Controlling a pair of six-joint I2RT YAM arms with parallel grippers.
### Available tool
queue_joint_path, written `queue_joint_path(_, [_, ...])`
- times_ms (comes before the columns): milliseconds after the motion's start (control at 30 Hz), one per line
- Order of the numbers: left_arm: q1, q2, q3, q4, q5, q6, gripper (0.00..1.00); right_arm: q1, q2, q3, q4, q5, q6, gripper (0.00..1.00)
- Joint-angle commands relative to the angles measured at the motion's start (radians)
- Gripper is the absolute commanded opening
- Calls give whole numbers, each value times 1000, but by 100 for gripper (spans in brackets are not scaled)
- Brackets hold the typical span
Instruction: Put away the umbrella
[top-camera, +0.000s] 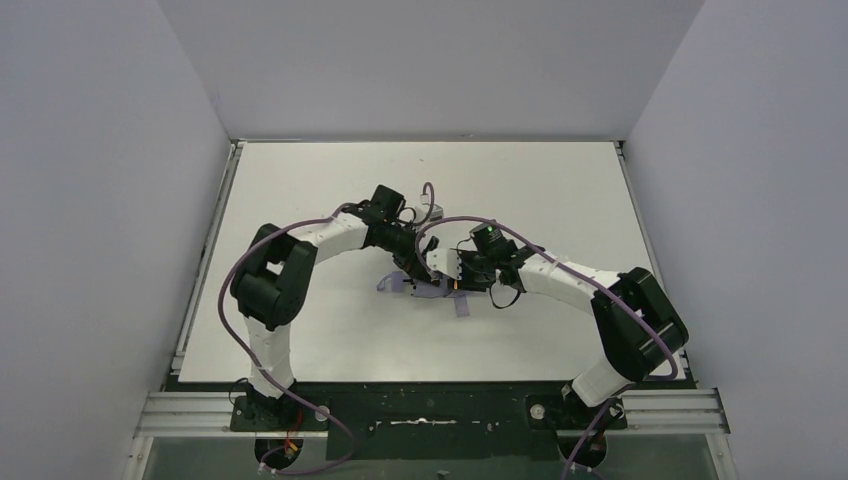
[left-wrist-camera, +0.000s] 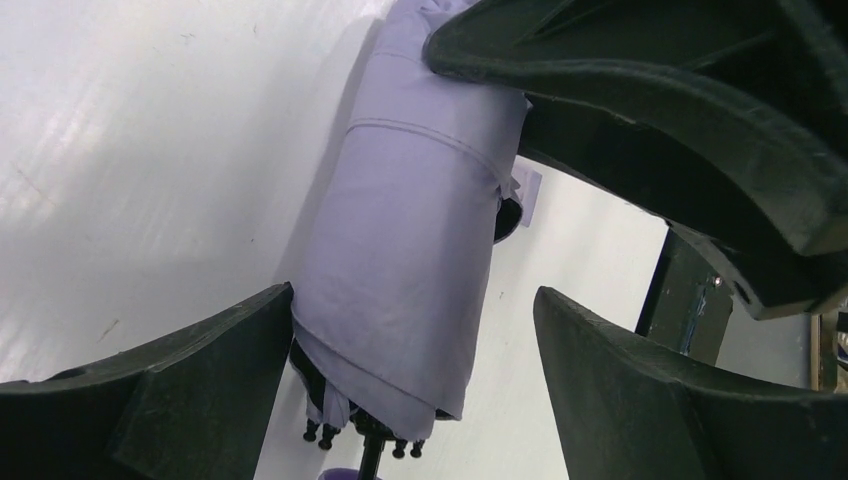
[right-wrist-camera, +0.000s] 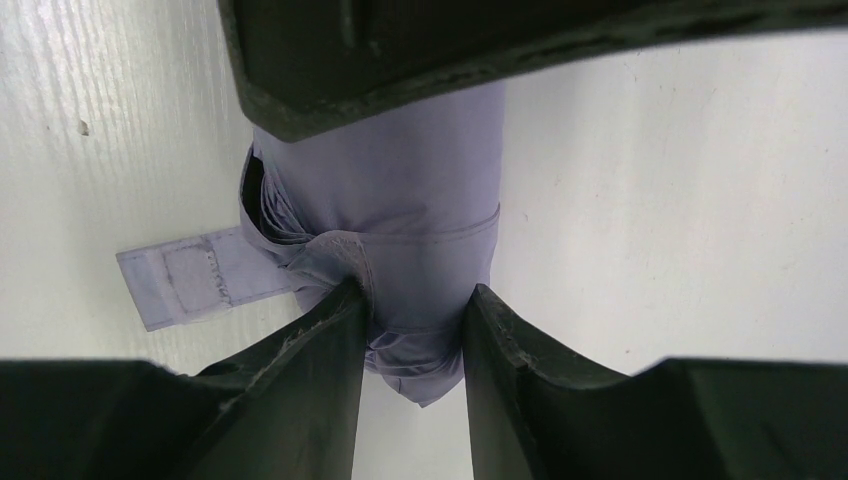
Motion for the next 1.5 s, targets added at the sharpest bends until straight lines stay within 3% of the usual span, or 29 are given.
queue_joint_path(0, [-20,34,41,-23,64,50,86,9,17,-39,-61,38,-14,23])
queue_joint_path(167, [-31,73,55,-31,40,50,85,11,22,-36,-58,34,0,23])
queue_joint_path(433, [-38,115,84,-57,30,53,59,12,34,-26,-50,30,22,24])
queue_joint_path(733, [-77,84,60,-171,-29,113,48,13,29,-28,-13,24,40,26])
queue_joint_path(800, [-85,85,55,-169,-29,109,41,13,23,-32,-2,19,44,28])
queue_joint_path(867, [-91,100,68,-185,-33,107,28,13,17,-33,1,15,46,32])
queue_joint_path(1000, [-92,133,118,-250,-62,101,1,14,-18,-39,-9,17,45,49])
queue_joint_path(1100, [-92,125,118,-250,-106,92,0,14,-65,-36,-40,21,51,60])
queue_joint_path(1267, [-92,105,106,-239,-165,63,0,14,-195,-46,-41,25,149,67])
queue_joint_path(1467, [-98,60,32,-148,-236,-56,0,14,-368,-59,39,133,596,68])
